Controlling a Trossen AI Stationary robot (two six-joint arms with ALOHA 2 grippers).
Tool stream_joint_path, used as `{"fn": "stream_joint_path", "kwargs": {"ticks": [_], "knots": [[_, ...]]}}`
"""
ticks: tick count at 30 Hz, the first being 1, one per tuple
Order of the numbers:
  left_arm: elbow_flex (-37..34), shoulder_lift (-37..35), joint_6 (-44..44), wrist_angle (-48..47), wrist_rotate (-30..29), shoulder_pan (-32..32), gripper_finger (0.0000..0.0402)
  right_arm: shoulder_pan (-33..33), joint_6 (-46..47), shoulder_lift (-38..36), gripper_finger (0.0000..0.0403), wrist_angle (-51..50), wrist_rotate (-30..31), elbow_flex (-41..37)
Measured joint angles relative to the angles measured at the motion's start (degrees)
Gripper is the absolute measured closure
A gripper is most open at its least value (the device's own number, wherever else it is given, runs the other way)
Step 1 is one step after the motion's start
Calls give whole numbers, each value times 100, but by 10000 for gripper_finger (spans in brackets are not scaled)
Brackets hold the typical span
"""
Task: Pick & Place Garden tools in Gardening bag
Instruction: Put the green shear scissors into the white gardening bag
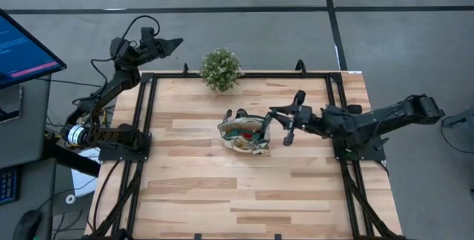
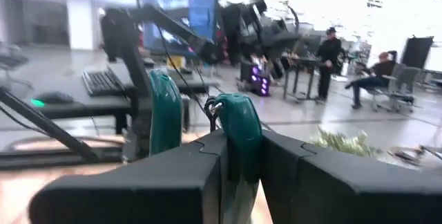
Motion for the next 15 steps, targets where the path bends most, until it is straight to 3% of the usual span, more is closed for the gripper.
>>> {"fn": "stream_joint_path", "kwargs": {"ticks": [4, 8, 12, 15], "knots": [[0, 0, 0, 1, 0, 1, 394, 342, 153, -507, 354, -451, 176, 4], [0, 0, 0, -1, 2, 0, 394, 720, 866, -907, 354, -2025, 941, 2], [0, 0, 0, 1, 2, 0, 394, 1043, 1357, -902, 354, -2884, 1219, 0], [0, 0, 0, 1, 2, 1, 394, 1102, 1400, -639, 354, -2977, 1268, 0]]}}
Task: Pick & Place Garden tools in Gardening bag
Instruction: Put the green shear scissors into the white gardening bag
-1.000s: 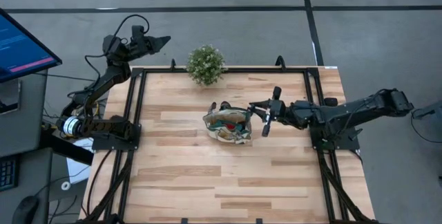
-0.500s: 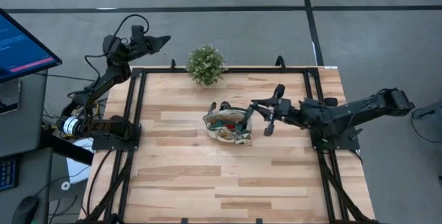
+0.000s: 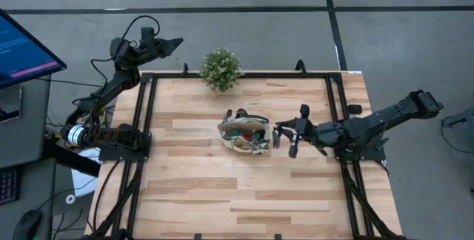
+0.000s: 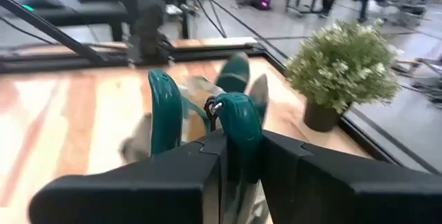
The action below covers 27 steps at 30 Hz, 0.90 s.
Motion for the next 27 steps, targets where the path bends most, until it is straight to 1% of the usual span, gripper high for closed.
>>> {"fn": "stream_joint_path", "kwargs": {"ticks": [5, 9, 11, 19, 23, 27], "knots": [[0, 0, 20, -2, -40, 1, 394, -174, -342, 540, 354, 537, 48, 0], [0, 0, 20, -2, -102, 1, 394, -402, -881, 747, 354, 1487, -439, 0], [0, 0, 20, 0, -126, 1, 394, -505, -1015, 761, 354, 1759, -643, 2], [0, 0, 60, 0, -127, 1, 394, -881, -1043, 802, 354, 1828, -1185, 2], [0, 0, 61, -1, -127, 0, 394, -974, -1043, 959, 354, 1853, -1239, 0], [0, 0, 59, -2, -127, -1, 394, -1008, -1044, 1274, 354, 1978, -1239, 2]]}}
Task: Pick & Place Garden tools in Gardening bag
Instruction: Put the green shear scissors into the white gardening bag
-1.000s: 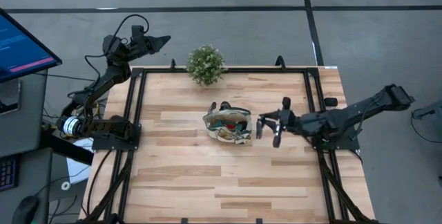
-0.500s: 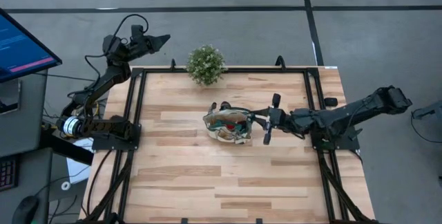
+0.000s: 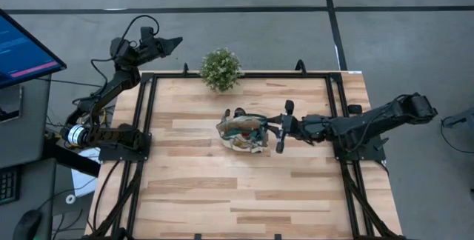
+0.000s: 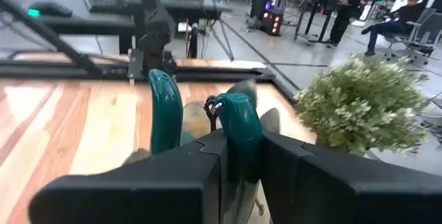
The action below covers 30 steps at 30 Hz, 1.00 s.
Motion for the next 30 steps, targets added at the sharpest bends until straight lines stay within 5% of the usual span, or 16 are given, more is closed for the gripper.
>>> {"fn": "stream_joint_path", "kwargs": {"ticks": [16, 25, 30], "knots": [[0, 0, -57, 0, 2, 0, 394, -228, -211, 1192, 354, 1306, 131, 0], [0, 0, -64, 0, 2, 2, 394, -162, -535, 1226, 353, 1625, 154, -2], [0, 0, -63, 1, 2, 0, 394, -188, -512, 1155, 278, 1613, 540, -2]]}}
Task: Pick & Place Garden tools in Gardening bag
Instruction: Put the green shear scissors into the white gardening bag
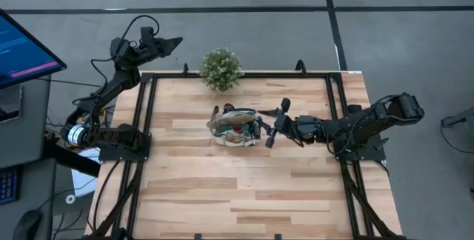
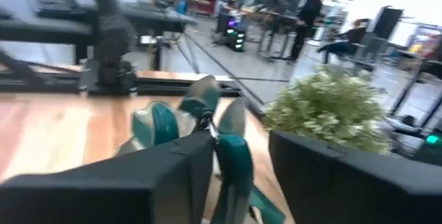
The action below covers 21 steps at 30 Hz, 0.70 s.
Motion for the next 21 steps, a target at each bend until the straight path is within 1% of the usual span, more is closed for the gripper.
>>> {"fn": "stream_joint_path", "kwargs": {"ticks": [2, 4, 10, 16, 21], "knots": [[0, 0, 0, 1, 0, 1, 394, 44, 2, -5, 256, -2, 241, 4], [0, 0, 0, -1, 0, 0, 394, 97, -1, -19, 246, -42, 423, 2], [0, 0, 0, -1, 0, -1, 394, 144, 178, 28, 252, -216, 419, 2], [2, 0, 0, 0, 0, -1, 394, 34, 249, 28, 260, -360, 288, 2], [0, 0, 0, -1, 0, 1, 394, -203, 363, 28, 256, -334, -383, 2]]}}
